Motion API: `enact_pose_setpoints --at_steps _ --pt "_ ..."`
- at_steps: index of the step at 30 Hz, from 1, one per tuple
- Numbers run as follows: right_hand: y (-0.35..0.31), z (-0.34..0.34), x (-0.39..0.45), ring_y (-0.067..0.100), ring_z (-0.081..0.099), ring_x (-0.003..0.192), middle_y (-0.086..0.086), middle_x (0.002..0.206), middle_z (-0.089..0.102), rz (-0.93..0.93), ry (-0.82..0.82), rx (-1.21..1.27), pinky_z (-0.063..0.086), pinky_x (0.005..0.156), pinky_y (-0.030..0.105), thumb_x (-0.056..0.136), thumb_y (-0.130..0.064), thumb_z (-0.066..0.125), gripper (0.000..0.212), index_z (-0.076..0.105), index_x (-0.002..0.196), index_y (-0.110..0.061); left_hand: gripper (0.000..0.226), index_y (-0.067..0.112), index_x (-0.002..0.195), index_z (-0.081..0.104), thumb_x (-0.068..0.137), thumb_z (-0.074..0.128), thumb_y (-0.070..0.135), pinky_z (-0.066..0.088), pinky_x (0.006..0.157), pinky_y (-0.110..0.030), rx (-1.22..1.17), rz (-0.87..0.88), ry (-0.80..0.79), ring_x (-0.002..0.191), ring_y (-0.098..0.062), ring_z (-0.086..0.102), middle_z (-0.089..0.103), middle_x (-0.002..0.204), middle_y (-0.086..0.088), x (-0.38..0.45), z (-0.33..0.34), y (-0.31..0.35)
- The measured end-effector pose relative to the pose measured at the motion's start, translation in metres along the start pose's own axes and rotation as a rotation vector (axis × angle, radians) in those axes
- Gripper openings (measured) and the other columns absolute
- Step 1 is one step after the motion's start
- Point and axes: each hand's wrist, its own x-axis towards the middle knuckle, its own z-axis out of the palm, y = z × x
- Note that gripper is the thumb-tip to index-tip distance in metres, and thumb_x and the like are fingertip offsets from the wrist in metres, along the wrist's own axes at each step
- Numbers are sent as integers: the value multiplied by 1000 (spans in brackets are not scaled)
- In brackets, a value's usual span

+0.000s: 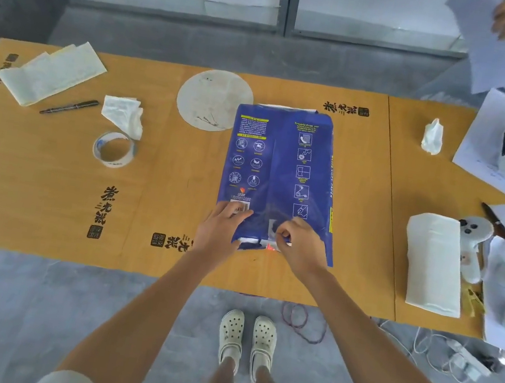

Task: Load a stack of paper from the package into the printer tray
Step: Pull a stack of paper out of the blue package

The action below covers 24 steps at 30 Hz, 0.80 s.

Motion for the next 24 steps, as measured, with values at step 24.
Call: enact_pose_setpoints --at_steps 24 --pt "1 -1 4 19 53 102 1 105 61 -159 34 -321 33 62 27 90 -19 53 16 66 98 -12 63 25 139 37 83 64 18 40 102 -28 -6 8 16 134 -14 29 39 140 4 -3 -3 2"
